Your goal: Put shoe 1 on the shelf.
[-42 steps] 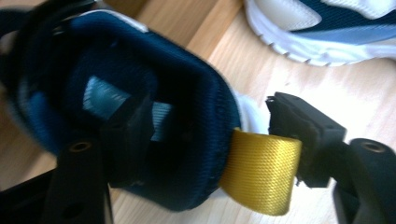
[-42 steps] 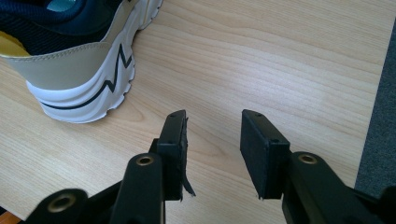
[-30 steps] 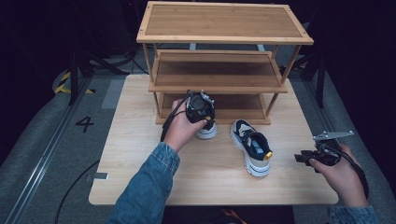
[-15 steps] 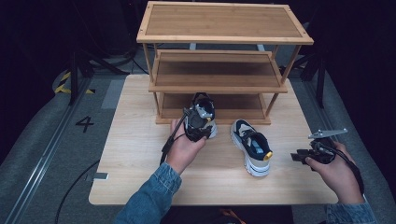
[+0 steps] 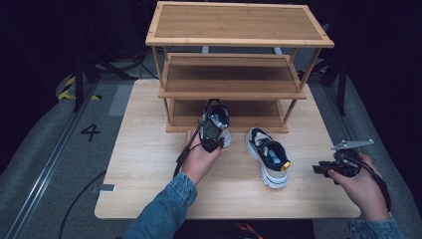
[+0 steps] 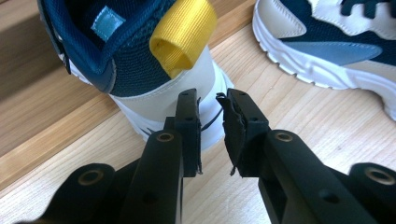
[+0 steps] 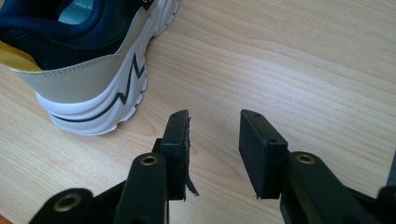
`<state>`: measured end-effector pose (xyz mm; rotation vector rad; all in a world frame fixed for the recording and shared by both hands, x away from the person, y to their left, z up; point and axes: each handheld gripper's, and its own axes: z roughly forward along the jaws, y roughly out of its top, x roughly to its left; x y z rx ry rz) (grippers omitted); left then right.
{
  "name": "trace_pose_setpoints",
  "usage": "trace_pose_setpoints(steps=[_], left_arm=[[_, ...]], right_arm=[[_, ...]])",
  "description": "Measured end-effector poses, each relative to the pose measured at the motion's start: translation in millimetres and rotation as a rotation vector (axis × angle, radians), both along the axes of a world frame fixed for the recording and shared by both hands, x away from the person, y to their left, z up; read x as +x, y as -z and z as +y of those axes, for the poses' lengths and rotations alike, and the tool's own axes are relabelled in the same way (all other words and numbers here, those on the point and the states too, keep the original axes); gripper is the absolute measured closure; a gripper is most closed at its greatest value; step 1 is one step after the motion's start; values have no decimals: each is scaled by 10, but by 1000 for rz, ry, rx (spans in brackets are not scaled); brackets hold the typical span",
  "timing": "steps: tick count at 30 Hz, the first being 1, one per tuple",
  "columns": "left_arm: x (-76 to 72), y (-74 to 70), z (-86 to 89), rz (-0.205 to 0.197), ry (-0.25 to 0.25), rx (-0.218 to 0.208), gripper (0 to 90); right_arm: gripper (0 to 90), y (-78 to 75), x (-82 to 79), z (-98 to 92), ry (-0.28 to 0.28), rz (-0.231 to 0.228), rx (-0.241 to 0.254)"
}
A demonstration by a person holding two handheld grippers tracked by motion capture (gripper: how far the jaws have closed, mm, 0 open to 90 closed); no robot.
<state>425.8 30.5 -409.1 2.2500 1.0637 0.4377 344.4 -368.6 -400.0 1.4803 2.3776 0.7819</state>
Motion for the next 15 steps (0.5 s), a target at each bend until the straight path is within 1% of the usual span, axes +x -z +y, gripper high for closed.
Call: trace_pose_setpoints(steps=[1, 2, 3, 7, 9, 10, 11, 12, 13, 15], left_arm=[[6, 11, -1, 6, -7, 5, 751], [22, 24, 2, 1, -5, 9, 746], [24, 29, 4, 9, -11, 12, 744], [52, 32, 19, 3, -4, -9, 751], [58, 28, 21, -18, -7, -9, 756], [61, 25, 22, -23, -14, 5, 759], [70, 31, 27, -30, -19, 8, 759], [70, 31, 27, -30, -19, 8, 758], [105, 44, 57, -38, -25, 3, 760], [134, 54, 84, -42, -31, -4, 760]], right_arm=[[642, 3, -3, -3, 1, 1, 1], [641, 5, -7, -4, 1, 3, 1], [641, 8, -12, -4, 5, 1, 2], [640, 10, -24, -17, 6, 4, 1], [639, 14, -27, -24, 9, 3, 1], [639, 16, -28, -27, 10, 3, -1], [639, 17, -29, -28, 10, 3, 0], [639, 17, -29, -28, 10, 3, 0], [638, 22, -34, -26, 13, 2, 2], [638, 23, -40, -32, 13, 3, 3]])
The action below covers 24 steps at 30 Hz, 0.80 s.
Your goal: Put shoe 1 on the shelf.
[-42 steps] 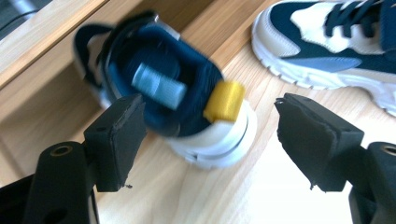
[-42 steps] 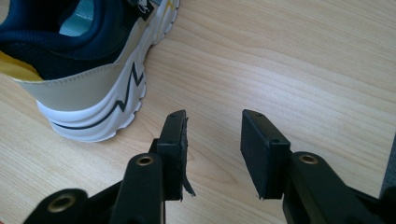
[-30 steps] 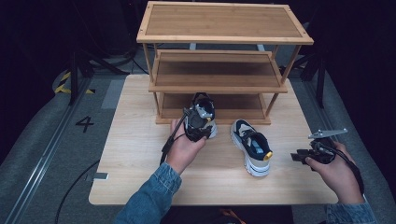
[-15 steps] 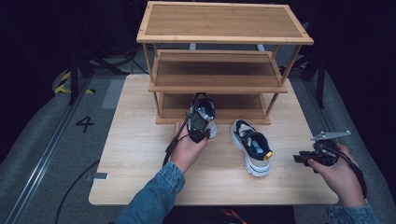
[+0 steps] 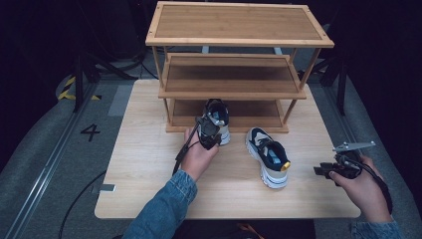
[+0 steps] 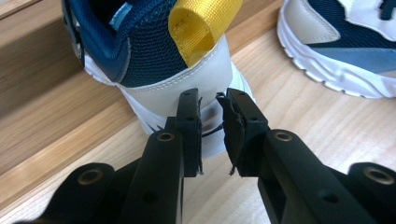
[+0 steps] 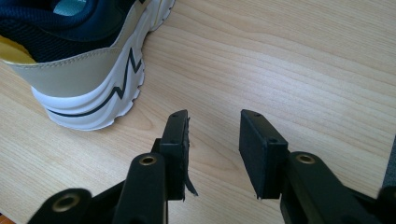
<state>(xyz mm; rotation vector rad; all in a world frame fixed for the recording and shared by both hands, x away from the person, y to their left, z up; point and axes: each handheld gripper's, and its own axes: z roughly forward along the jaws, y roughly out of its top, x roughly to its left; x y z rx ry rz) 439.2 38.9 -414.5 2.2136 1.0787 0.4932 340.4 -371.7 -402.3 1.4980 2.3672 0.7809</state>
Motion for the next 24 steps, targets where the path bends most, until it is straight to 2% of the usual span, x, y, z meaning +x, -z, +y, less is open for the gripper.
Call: trace_pose_setpoints(steps=[9, 11, 14, 15, 16, 17, 18, 24], left_arm=[[130, 55, 72, -30, -5, -34, 750], [160, 68, 80, -28, -17, -37, 720], [235, 137, 86, -7, -48, -12, 697], [289, 185, 117, -6, -54, -35, 637], [289, 185, 117, -6, -54, -35, 646], [315, 203, 127, 14, -70, -61, 646], [349, 217, 152, 21, -67, -67, 634], [404, 217, 152, 19, -93, -54, 600]], right_arm=[[639, 14, -55, -38, 19, 0, -2], [639, 16, -71, -51, 22, 2, -4], [639, 20, -93, -66, 29, 2, -6], [640, 25, -110, -81, 34, 3, -4], [640, 27, -115, -90, 37, -1, -7], [640, 27, -115, -90, 37, -1, -7], [640, 32, -133, -106, 43, 1, -4], [637, 42, -172, -139, 57, 0, -5]])
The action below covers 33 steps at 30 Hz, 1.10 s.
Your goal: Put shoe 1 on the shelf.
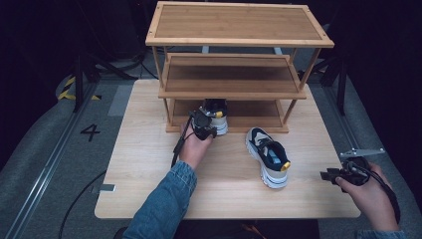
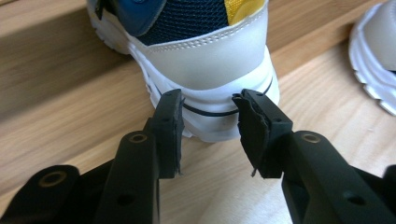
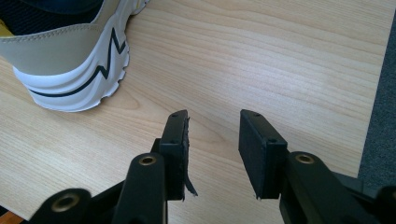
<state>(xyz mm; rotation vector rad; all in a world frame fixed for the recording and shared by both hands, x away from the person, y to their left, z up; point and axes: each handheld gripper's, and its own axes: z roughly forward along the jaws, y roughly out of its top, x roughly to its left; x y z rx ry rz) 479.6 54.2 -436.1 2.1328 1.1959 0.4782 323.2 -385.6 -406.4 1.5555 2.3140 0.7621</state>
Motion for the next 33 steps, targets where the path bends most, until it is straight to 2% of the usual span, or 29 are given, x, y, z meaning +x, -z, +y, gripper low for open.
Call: trace_pose_setpoints(steps=[2, 4, 8, 13, 21, 24, 29, 30, 33], left_arm=[[34, 10, 13, -2, -14, 2, 595], [78, 22, 37, 6, -20, -16, 590], [125, 34, 27, 3, -28, -11, 594], [189, 61, 13, -2, -23, -13, 594], [236, 64, -3, 7, -16, -20, 558], [212, 48, 1, 8, -11, -24, 538], [91, -79, 11, -6, -1, -13, 466], [19, -158, 28, 5, 6, 5, 441], [-67, -244, 65, 5, 10, 21, 396]], right_arm=[[637, 6, -11, -5, 3, 1, -2], [637, 10, -23, -8, 5, 1, -4], [636, 26, -65, -30, 15, 2, -8], [635, 29, -106, -47, 31, 2, -4], [627, 43, -122, -41, 27, 4, -11], [626, 45, -118, -22, 21, -3, -13], [621, -1, -65, 16, 6, -20, -7], [616, -9, -39, 33, -6, -28, -6], [604, -15, 25, 88, -27, -34, -2]])
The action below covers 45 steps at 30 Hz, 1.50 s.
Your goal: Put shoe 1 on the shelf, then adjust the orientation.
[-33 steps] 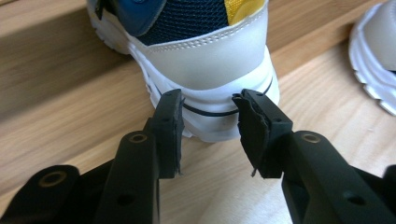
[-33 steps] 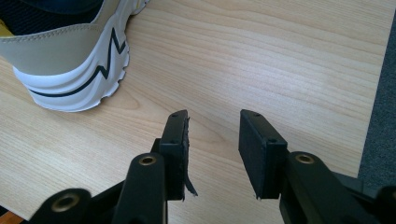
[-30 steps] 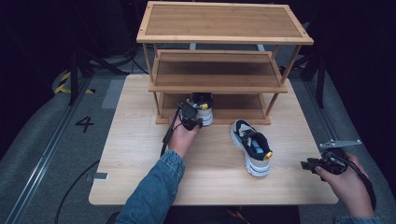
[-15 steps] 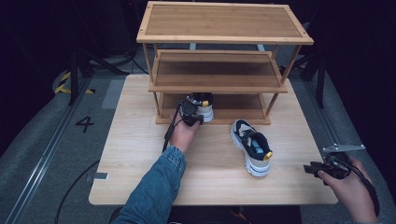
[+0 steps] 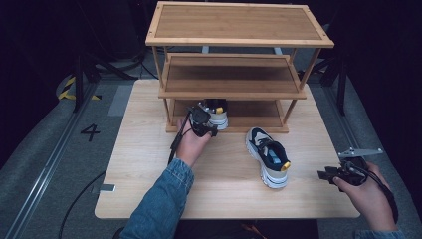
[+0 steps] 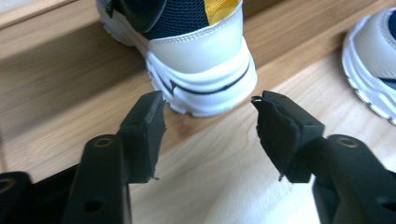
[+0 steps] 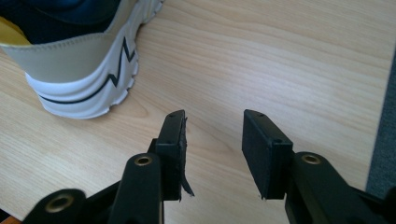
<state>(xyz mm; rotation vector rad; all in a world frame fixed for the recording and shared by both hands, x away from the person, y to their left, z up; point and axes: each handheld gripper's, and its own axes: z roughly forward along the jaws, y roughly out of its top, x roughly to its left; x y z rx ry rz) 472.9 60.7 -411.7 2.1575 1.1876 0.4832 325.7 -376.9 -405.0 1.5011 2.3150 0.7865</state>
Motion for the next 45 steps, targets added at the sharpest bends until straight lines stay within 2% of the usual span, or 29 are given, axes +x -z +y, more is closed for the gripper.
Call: trace_pose_setpoints(steps=[4, 7, 9, 11, 14, 17, 18, 19, 20, 21, 22, 25, 27, 31, 34, 36, 40, 41, 42, 45], left_arm=[[-145, -168, 71, 11, 14, 17, 348], [-235, -251, 123, 15, 20, 4, 327], [-288, -279, 159, 23, 27, 29, 301], [-348, -303, 192, 57, 50, 85, 277], [-431, -340, 245, 96, 66, 129, 262], [-479, -362, 281, 111, 67, 138, 238], [-523, -371, 334, 129, 72, 159, 237], [-523, -371, 334, 129, 72, 159, 225], [-547, -368, 359, 135, 91, 178, 225], [-576, -353, 398, 157, 92, 194, 203], [-576, -353, 398, 157, 92, 194, 207], [-635, -306, 466, 191, 97, 228, 205], [-672, -281, 507, 210, 101, 242, 206], [-729, -261, 589, 228, 100, 253, 206], [-768, -240, 657, 242, 79, 247, 206], [-799, -228, 719, 241, 67, 256, 207], [-834, -221, 786, 246, 48, 252, 208], [-834, -221, 786, 246, 48, 252, 208], [-845, -220, 810, 247, 44, 251, 208], [-850, -215, 826, 251, 39, 251, 208]], right_arm=[[588, -9, 70, 70, -22, -9, -7], [587, -15, 117, 132, -44, -11, -8], [587, -28, 152, 181, -60, -15, -10], [581, -49, 178, 233, -78, -18, -15], [539, -72, 211, 299, -106, -17, -19], [527, -83, 235, 339, -129, -16, -30], [514, -108, 265, 385, -145, -33, -44], [514, -108, 265, 385, -145, -33, -44], [514, -121, 276, 403, -151, -38, -51], [508, -143, 292, 439, -167, -36, -52], [508, -143, 292, 439, -167, -36, -52], [494, -179, 327, 466, -179, -3, -49], [497, -205, 348, 466, -199, -2, -61], [502, -267, 359, 502, -221, -2, -53], [553, -348, 359, 560, -252, 0, -39], [574, -374, 373, 616, -267, 5, -51], [604, -299, 430, 768, -302, 49, -85], [604, -299, 430, 768, -302, 49, -85], [601, -261, 453, 799, -290, 78, -111], [596, -217, 488, 792, -270, 95, -108]])
